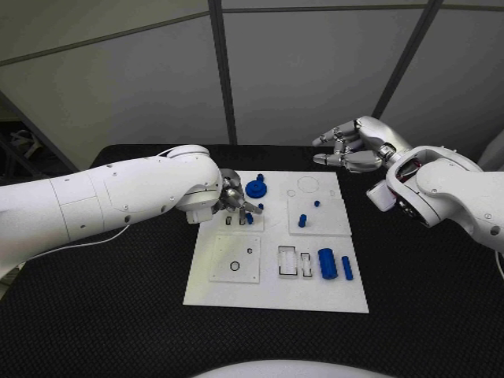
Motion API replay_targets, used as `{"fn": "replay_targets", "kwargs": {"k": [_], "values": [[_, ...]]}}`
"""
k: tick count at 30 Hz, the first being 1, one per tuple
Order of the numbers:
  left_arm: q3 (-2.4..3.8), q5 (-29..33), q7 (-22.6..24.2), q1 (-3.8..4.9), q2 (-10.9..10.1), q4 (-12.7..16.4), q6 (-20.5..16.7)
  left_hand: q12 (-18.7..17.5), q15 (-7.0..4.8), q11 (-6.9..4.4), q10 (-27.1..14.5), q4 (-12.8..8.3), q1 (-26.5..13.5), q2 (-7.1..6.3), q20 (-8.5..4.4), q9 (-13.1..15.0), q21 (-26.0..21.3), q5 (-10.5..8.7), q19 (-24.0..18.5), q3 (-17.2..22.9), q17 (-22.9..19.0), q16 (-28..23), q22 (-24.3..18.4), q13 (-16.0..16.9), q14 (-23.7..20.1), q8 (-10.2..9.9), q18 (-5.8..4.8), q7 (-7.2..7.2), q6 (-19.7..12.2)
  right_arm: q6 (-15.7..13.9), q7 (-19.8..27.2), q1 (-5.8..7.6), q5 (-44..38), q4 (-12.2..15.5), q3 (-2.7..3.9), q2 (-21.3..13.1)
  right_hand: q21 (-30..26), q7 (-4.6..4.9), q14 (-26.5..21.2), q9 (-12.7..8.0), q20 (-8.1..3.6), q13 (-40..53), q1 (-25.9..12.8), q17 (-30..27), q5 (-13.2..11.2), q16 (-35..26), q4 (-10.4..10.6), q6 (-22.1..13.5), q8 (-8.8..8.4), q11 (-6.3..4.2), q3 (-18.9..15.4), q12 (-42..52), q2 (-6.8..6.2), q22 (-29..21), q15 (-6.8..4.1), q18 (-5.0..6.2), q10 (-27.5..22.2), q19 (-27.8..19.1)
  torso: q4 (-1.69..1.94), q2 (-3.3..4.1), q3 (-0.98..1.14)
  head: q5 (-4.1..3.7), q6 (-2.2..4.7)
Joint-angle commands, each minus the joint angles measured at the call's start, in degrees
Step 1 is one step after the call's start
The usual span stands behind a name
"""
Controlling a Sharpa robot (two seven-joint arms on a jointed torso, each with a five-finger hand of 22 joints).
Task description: Assemble the parts on the task board
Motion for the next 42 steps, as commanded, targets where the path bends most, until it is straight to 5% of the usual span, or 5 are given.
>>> {"fn": "replay_targets", "kwargs": {"k": [1, 23, 32, 38, 42], "values": [[-0.01, -0.4, 0.1, 0.09, 0.1, -0.1, 0.9, 0.2, -0.35, -0.26, -0.1, -0.6, 0.8, 0.06, 0.25, 0.1, 0.3, 0.24, 0.3, 0.0, 3.8, -0.2, 0.1, 0.1, 2.9, 0.3, -0.25, -0.12, -0.1, 0.0, 0.1, 0.11, -0.3, 0.0, 0.05, 0.1, -0.3, -0.13, 1.5, -0.1, -0.04, -0.1, -0.3, -0.2, 0.2, -0.3, 0.4, 0.0, 0.29, -0.24, 0.1, -0.2, 0.35, -0.2, -0.33, 0.84, -0.3, -0.4, 0.01, 0.02, 0.0, 0.0, -0.02], [-0.06, -0.4, 0.9, 0.08, 0.4, -0.2, 1.5, -0.5, -0.63, -0.6, -0.5, -5.0, 7.8, 1.99, 0.0, 0.6, 0.4, 0.16, 0.1, 4.6, 3.9, -0.3, 0.5, -0.4, 2.9, 0.3, -0.25, -0.45, -0.8, 0.3, -0.2, 0.11, -0.9, -0.2, 0.04, 0.4, -0.4, -0.14, 1.5, -0.1, -0.05, -0.1, -0.2, -0.3, 0.4, -0.4, 0.4, 0.0, 0.32, -0.25, 0.2, -0.2, 0.39, -0.3, -0.34, 0.87, -0.2, -0.5, 0.01, 0.02, -0.01, -0.15, -0.29], [-0.06, -0.4, 1.8, 0.07, 0.4, 0.0, 1.1, -1.8, -0.77, -0.71, -1.3, -7.5, 11.3, 3.18, -0.19, 0.3, 0.4, -0.19, 0.0, 10.1, 4.0, -0.4, 0.9, -1.5, 2.9, -0.5, -0.26, -0.51, -1.5, 0.4, -0.3, 0.11, -1.1, -0.5, 0.04, 0.5, -0.4, -0.14, 1.5, -0.1, -0.05, -0.1, -0.2, -0.3, 0.4, -0.4, 0.4, 0.0, 0.32, -0.25, 0.2, -0.2, 0.39, -0.3, -0.34, 0.87, -0.2, -0.5, 0.06, 0.01, -0.02, -0.13, -0.4], [-0.07, 0.4, 2.1, 0.07, -0.1, 0.2, 0.7, -3.3, -0.79, -0.7, -2.1, -9.8, 13.3, 2.48, -0.21, 0.1, 0.3, -0.01, -0.1, 17.1, 4.1, -0.5, 1.1, -2.7, 2.9, -1.1, -0.26, -0.44, -2.2, 0.5, -0.4, 0.11, -1.2, -0.6, 0.04, 0.6, -0.4, -0.14, 1.5, -0.1, -0.05, -0.1, -0.2, -0.3, 0.4, -0.4, 0.4, 0.0, 0.32, -0.25, 0.2, -0.2, 0.39, -0.3, -0.34, 0.87, -0.2, -0.5, 0.05, 0.0, -0.03, -0.1, -0.47], [-0.07, 1.6, 2.3, 0.06, -0.7, 0.6, 0.1, -4.3, -0.45, -0.52, -2.0, -11.2, 11.8, -0.69, 0.0, 0.5, 0.3, 0.05, -0.1, 26.3, 4.1, -0.5, 1.3, -3.4, 3.0, -0.8, -0.29, 0.02, -2.5, 0.6, -0.5, 0.11, -1.3, -0.6, 0.04, 0.7, -0.4, -0.14, 1.5, -0.1, -0.05, -0.1, -0.2, -0.3, 0.4, -0.4, 0.4, 0.0, 0.32, -0.25, 0.2, -0.2, 0.39, -0.3, -0.34, 0.87, -0.2, -0.5, 0.07, 0.04, -0.04, -0.04, -0.46]]}}
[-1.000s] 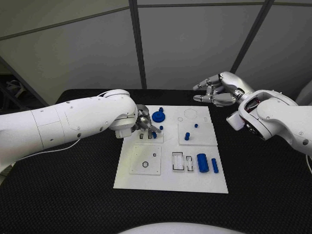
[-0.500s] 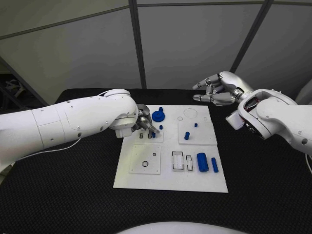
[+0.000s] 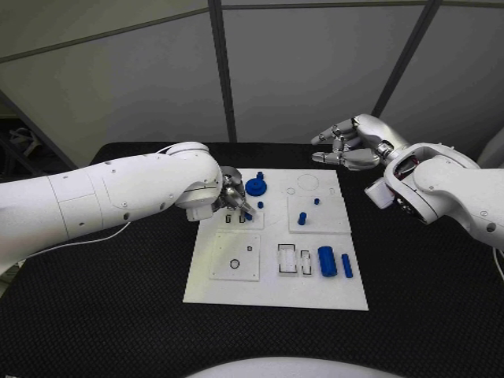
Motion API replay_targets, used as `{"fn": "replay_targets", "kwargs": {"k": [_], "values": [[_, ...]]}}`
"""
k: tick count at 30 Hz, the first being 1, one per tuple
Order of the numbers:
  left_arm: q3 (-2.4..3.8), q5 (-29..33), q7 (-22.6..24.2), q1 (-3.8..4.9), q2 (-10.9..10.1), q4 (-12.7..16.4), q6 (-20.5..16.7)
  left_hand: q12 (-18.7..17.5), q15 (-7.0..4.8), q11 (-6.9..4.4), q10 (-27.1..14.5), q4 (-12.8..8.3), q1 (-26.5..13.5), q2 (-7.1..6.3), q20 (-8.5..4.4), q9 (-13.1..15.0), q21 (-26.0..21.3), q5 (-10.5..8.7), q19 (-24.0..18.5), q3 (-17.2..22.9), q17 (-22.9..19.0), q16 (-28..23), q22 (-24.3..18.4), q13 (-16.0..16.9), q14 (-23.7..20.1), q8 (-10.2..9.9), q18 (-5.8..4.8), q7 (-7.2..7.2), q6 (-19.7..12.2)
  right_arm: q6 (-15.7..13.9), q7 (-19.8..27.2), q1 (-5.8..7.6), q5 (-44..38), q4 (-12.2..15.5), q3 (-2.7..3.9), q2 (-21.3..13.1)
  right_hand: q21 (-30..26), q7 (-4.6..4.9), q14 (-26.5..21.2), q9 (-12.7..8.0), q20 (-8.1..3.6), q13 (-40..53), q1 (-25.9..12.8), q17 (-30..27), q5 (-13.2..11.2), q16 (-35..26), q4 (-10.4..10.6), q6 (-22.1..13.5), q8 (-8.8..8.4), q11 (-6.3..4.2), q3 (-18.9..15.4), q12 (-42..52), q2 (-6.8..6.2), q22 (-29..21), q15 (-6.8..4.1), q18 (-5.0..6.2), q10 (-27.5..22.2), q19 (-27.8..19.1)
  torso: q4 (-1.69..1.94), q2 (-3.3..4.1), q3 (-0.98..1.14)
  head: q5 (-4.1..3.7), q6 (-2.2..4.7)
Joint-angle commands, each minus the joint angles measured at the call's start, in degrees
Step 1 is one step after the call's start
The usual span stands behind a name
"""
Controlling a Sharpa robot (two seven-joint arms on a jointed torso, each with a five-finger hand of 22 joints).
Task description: Assemble the parts on the task board
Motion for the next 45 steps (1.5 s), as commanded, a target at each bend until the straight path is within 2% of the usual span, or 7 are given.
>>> {"fn": "replay_targets", "kwargs": {"k": [1, 2, 3, 6, 12, 19, 45], "values": [[-0.06, 1.7, 0.8, -0.06, -0.6, 0.5, -0.8, -0.5, 0.22, 0.21, 0.2, -6.5, -3.6, -3.59, -0.15, 0.8, 0.1, 0.17, -0.1, 14.3, 4.2, -0.3, 0.2, -0.5, 3.1, 0.6, -0.16, 0.35, -0.2, 0.4, 0.0, 0.11, -0.3, 0.0, 0.04, 0.1, -0.2, -0.14, 1.5, -0.1, -0.04, -0.1, -0.2, -0.1, 0.4, -0.2, 0.2, 0.0, 0.32, -0.25, 0.0, -0.2, 0.39, -0.1, -0.34, 0.87, -0.2, -0.5, 0.05, 0.03, -0.03, 0.1, 0.0], [-0.06, 2.2, 0.9, -0.06, -0.8, 0.7, -1.1, -0.6, -0.17, 0.12, 0.2, -7.2, -4.3, -4.73, 0.21, 1.0, 0.1, 0.43, -0.1, 17.1, 4.2, -0.3, 0.2, -0.6, 3.1, 0.8, -0.3, 0.16, -0.4, 0.4, 0.0, 0.11, -0.3, -0.1, 0.04, 0.1, -0.2, -0.13, 1.5, -0.1, -0.05, 0.0, -0.2, -0.1, 0.5, -0.2, 0.2, 0.0, 0.34, -0.26, 0.1, -0.1, 0.39, -0.1, -0.35, 0.87, -0.2, -0.4, 0.07, 0.03, -0.03, 0.1, 0.0], [-0.07, 3.0, 1.2, -0.06, -1.2, 1.0, -1.7, -0.9, 0.04, 0.36, 0.4, -7.8, -7.1, -6.74, 0.03, 1.7, 0.0, 0.41, -0.1, 22.6, 4.2, -0.3, 0.4, -1.0, 3.1, 1.6, -0.22, 0.13, -0.4, 0.5, 0.0, 0.11, -0.3, -0.1, 0.04, 0.1, -0.2, -0.13, 1.5, -0.1, -0.05, 0.0, -0.2, -0.1, 0.5, -0.2, 0.2, 0.0, 0.34, -0.26, 0.1, -0.1, 0.39, -0.1, -0.35, 0.87, -0.2, -0.4, 0.09, 0.0, -0.02, 0.1, -0.05], [-0.07, 3.9, 1.8, -0.07, -2.1, 1.8, -3.1, -1.2, -0.11, 0.17, 0.5, -9.6, -9.1, -8.68, 0.08, 2.6, 0.0, 1.72, -0.1, 27.5, 4.3, -0.3, 0.6, -1.4, 3.1, 2.6, -0.25, 0.09, -0.5, 0.5, -0.1, 0.11, -0.3, -0.2, 0.04, 0.1, -0.2, -0.13, 1.5, -0.1, -0.05, 0.0, -0.2, -0.1, 0.5, -0.2, 0.2, 0.0, 0.34, -0.26, 0.1, -0.1, 0.39, -0.1, -0.35, 0.87, -0.2, -0.4, 0.12, -0.02, 0.0, 0.19, -0.09], [-0.08, 4.5, 2.9, -0.09, -3.8, 3.5, -6.2, -1.0, -0.33, 0.11, 1.4, -11.6, -12.4, -10.68, 0.01, 3.9, 0.3, 3.59, 0.2, 32.9, 4.4, -0.3, 1.2, -1.2, 3.1, 4.2, -0.38, -0.15, -0.5, 0.5, -0.1, 0.11, -0.3, -0.4, 0.04, 0.0, -0.3, -0.13, 1.5, -0.1, -0.05, 0.0, -0.2, -0.1, 0.5, -0.3, 0.2, 0.0, 0.34, -0.25, 0.1, -0.1, 0.37, -0.2, -0.35, 0.89, -0.2, -0.5, 0.16, -0.02, 0.02, 0.39, -0.09], [-0.14, 4.5, 3.9, -0.21, -5.6, 5.4, -10.3, -0.6, -0.51, -0.1, 2.1, -13.0, -14.2, -11.62, -0.19, 4.6, 0.9, 6.9, 0.8, 35.4, 4.5, -0.3, 2.3, -0.9, 3.2, 5.3, -0.56, -0.42, -0.1, 0.5, -0.1, 0.11, -0.3, -0.5, 0.04, 0.1, -0.3, -0.13, 1.5, -0.1, -0.05, 0.0, -0.2, -0.1, 0.5, -0.3, 0.2, 0.0, 0.34, -0.25, 0.1, -0.1, 0.37, -0.2, -0.35, 0.89, -0.2, -0.5, 0.07, 0.02, 0.02, 0.73, -0.11], [-0.55, -5.1, 1.1, -1.87, -5.0, 6.3, -10.8, -0.5, -0.71, -0.33, 2.7, -13.9, -15.5, -12.04, -0.38, 5.2, 1.2, 7.59, 1.1, 37.1, 4.5, -0.3, 2.9, -1.0, 3.2, 6.1, -0.65, -0.64, 0.1, 0.5, 0.1, 0.1, -0.3, -0.7, 0.03, 0.2, -0.8, -0.12, 1.3, -0.1, -0.06, -0.4, -0.3, -0.7, 0.6, -0.7, 0.3, 0.0, 0.37, -0.24, 0.0, -0.4, 0.27, -0.9, -0.34, 1.05, -0.4, -1.0, 0.0, 0.1, -0.05, 0.81, -0.57]]}}
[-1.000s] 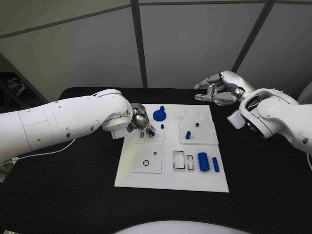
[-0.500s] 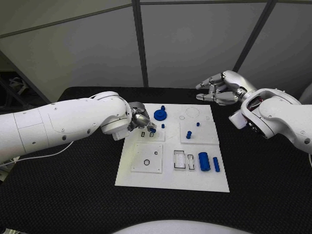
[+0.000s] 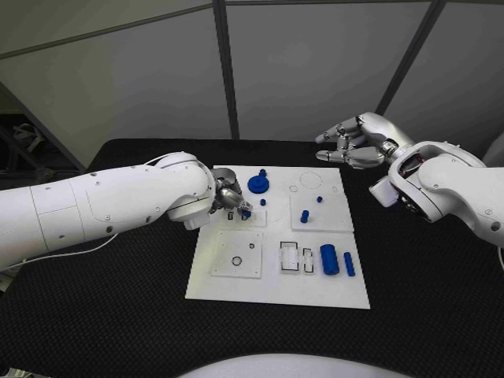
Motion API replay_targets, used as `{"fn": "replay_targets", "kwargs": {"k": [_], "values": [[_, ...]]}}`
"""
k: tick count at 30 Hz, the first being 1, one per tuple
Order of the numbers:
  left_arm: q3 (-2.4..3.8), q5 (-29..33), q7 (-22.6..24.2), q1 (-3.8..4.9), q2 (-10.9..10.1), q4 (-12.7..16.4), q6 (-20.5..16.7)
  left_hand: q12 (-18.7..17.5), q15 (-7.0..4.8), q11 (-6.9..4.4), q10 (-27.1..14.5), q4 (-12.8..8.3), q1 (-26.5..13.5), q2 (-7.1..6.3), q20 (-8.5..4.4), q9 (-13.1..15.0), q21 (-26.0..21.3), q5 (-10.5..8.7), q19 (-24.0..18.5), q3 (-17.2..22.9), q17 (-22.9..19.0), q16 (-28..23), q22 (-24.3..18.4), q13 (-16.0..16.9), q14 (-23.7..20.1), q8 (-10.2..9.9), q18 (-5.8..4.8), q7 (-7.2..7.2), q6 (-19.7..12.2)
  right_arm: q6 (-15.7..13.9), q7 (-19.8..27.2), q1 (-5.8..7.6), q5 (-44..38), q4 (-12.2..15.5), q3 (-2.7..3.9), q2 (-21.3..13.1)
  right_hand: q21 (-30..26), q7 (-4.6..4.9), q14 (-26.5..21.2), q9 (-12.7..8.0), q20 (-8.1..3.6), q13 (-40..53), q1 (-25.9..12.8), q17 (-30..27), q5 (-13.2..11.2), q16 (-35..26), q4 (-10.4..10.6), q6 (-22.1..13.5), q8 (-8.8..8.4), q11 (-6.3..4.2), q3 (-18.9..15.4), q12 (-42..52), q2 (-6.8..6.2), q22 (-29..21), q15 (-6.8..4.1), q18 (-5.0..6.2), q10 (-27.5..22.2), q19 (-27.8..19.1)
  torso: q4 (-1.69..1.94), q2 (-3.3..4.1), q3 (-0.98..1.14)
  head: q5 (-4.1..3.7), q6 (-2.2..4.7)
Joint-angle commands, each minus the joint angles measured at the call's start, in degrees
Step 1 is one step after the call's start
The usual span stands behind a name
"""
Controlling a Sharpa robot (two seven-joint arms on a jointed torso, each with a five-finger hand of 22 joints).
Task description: Assemble the parts on the task board
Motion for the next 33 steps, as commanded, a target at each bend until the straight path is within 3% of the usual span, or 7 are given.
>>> {"fn": "replay_targets", "kwargs": {"k": [1, 10, 15, 33], "values": [[-0.05, -4.1, -0.6, -0.1, 0.1, -0.1, -0.1, 0.1, -0.4, -0.1, 0.5, -9.7, -0.3, 0.25, 0.03, 0.1, 0.2, 0.25, 0.3, 10.0, 4.5, -0.3, 0.0, 0.0, 3.1, 0.3, -0.64, -0.33, 0.2, 0.1, 0.5, 0.11, -0.1, 0.0, 0.04, 0.1, -0.7, -0.12, 1.2, -0.1, -0.09, -0.4, -0.3, -0.5, 0.3, -0.6, 0.3, 0.0, 0.37, -0.23, 0.0, -0.7, 0.24, -0.7, -0.33, 1.12, -0.7, -0.8, 0.03, 0.06, -0.01, 0.04, -0.05], [-0.13, -5.6, -1.1, -0.34, 0.2, -0.1, 0.2, 0.2, -0.43, -0.13, 0.7, -9.8, -0.5, 0.18, 0.0, 0.2, 0.2, 0.35, 0.3, 10.3, 4.5, -0.3, 0.1, 0.0, 3.1, 0.4, -0.66, -0.36, 0.2, -0.1, 1.0, 0.11, -0.1, -0.2, 0.04, 0.1, -9.7, -0.24, -2.6, -0.3, -0.21, -11.8, -0.1, -11.1, 0.4, -10.0, 1.0, 0.0, 0.86, -0.36, 0.6, -10.8, -0.1, -12.1, -0.48, 3.43, -7.7, -9.1, 0.03, 0.0, 0.01, 0.06, -0.24], [-0.14, -6.3, -1.2, -0.38, 0.2, -0.1, 0.3, 0.2, -0.44, -0.15, 0.7, -9.9, -0.6, 0.15, -0.01, 0.2, 0.3, 0.38, 0.4, 10.5, 4.5, -0.3, 0.2, 0.0, 3.1, 0.5, -0.68, -0.38, 0.2, -0.2, 1.2, 0.1, -0.1, -0.2, 0.04, 0.2, -15.1, -0.24, -4.4, -0.3, -0.25, -15.8, 0.0, -17.0, 0.4, -16.1, 1.4, -0.1, 1.11, -0.42, 0.9, -14.3, -0.44, -18.2, -0.53, 4.51, -9.1, -12.9, 0.01, -0.01, 0.01, 0.1, -0.3], [-0.14, -7.1, -1.7, -0.48, 0.2, 0.2, 3.1, 0.5, -0.48, -0.2, 1.0, -10.2, -0.9, -0.07, -0.06, 0.4, 0.3, 0.49, 0.4, 10.8, 4.5, -0.3, 0.2, 0.3, 3.1, 0.8, -0.69, -0.43, 0.2, 0.0, 1.3, 0.1, -0.1, -0.3, 0.04, 0.3, -16.8, -0.27, -4.7, -0.3, -0.28, -16.6, 0.1, -18.4, 0.4, -18.0, 1.6, -0.1, 1.23, -0.41, 1.0, -14.8, -0.58, -20.0, -0.55, 4.76, -9.0, -13.5, 0.01, -0.02, 0.02, 0.32, -0.58]]}}
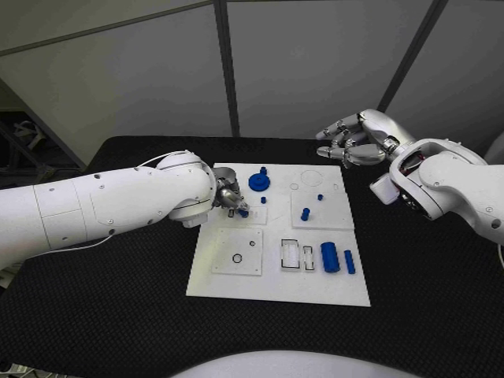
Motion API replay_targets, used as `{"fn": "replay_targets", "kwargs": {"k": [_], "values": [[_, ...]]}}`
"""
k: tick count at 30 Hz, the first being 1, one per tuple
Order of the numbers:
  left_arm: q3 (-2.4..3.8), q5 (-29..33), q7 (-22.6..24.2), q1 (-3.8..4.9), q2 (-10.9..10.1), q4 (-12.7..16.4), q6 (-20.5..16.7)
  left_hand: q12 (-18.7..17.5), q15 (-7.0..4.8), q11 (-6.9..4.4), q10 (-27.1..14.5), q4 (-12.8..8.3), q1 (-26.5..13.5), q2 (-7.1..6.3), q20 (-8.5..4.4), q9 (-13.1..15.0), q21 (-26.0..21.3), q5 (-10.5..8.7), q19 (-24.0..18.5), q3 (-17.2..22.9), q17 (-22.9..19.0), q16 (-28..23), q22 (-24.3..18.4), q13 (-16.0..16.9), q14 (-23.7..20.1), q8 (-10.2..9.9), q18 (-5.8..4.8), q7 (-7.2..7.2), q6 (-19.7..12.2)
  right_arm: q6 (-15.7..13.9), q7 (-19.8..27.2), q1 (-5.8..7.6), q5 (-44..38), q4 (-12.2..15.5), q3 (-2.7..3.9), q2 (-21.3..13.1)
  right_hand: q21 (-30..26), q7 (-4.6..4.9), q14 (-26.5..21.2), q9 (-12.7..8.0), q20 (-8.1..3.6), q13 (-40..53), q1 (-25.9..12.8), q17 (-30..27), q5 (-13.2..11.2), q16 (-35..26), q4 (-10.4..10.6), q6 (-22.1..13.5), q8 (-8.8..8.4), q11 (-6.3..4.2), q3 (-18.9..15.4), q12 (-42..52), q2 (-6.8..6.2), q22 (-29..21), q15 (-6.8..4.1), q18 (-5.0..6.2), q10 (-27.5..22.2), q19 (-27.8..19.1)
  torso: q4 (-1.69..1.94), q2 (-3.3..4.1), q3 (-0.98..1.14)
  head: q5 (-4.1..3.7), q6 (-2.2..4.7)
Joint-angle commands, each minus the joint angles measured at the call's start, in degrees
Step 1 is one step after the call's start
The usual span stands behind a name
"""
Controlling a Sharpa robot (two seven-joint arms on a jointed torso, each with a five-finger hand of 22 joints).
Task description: Assemble the parts on the task board
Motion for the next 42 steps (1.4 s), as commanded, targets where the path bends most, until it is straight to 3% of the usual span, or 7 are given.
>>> {"fn": "replay_targets", "kwargs": {"k": [1, 15, 35, 42], "values": [[-0.04, -0.8, -0.5, -0.03, 0.0, 0.1, 1.7, 0.3, -0.5, 0.0, 0.6, -9.5, 0.0, 0.39, -0.06, 0.1, 0.3, 0.28, 0.4, 9.8, 4.5, -0.3, 0.0, 0.1, 3.1, 0.4, -0.7, -0.24, 0.0, 0.0, 0.7, 0.11, -0.1, 0.0, 0.04, 0.1, -0.4, -0.25, -0.4, -0.1, -0.16, -0.1, 0.1, -0.2, 0.4, -0.5, 0.4, -0.1, 0.28, 0.0, 0.0, -0.2, -0.59, -0.2, 0.07, 0.73, -0.2, -0.4, 0.0, -0.02, -0.01, 0.1, -0.04], [-0.03, -0.8, -0.4, -0.08, 0.3, 0.0, 1.7, 0.3, -0.51, -0.02, 0.6, -9.5, -0.1, 0.34, -0.07, 0.1, 0.3, 0.35, 0.4, 9.9, 4.5, -0.3, 0.0, 0.1, 3.1, 0.5, -0.69, -0.25, 0.0, 0.4, 0.6, 0.11, -0.1, 0.0, 0.04, 0.1, -0.6, -0.25, -0.4, -0.1, -0.16, -0.2, 0.1, -0.3, 0.4, -0.7, 0.4, -0.2, 0.28, 0.0, 0.0, -0.3, -0.61, -0.4, 0.07, 0.77, -0.2, -0.5, -0.05, -0.01, 0.01, 0.0, -0.16], [-0.02, -0.3, -1.3, -0.07, 2.2, -2.2, 5.2, 2.7, -0.86, -0.59, 2.8, -8.7, -3.2, 0.55, -0.36, 0.3, 0.4, 0.26, 0.6, 8.8, 4.6, -0.3, 0.4, 2.5, 3.1, 1.4, -0.76, -1.1, 0.9, 0.4, 0.4, 0.11, -0.1, 0.2, 0.04, 0.1, -0.9, -0.24, -0.5, -0.1, -0.16, -0.3, 0.1, -0.5, 0.4, -1.0, 0.4, -0.2, 0.3, 0.01, 0.1, -0.3, -0.62, -0.6, 0.07, 0.79, -0.2, -0.5, -0.15, 0.07, 0.05, -0.23, -0.48], [-0.02, -0.1, -1.6, -0.07, 2.8, -2.9, 5.8, 3.7, -1.23, -1.11, 3.7, -6.9, -5.7, 1.12, -0.68, -0.2, 0.7, -0.52, 1.0, 4.5, 4.7, -0.3, 1.1, 3.5, 3.2, 1.5, -0.92, -1.86, 2.1, 0.5, 0.3, 0.11, -0.1, 0.2, 0.04, 0.0, -0.9, -0.25, -0.5, -0.1, -0.16, -0.3, 0.1, -0.6, 0.4, -1.0, 0.4, -0.2, 0.31, 0.01, 0.1, -0.4, -0.61, -0.6, 0.07, 0.8, -0.2, -0.5, -0.06, 0.04, 0.05, -0.44, -0.63]]}}
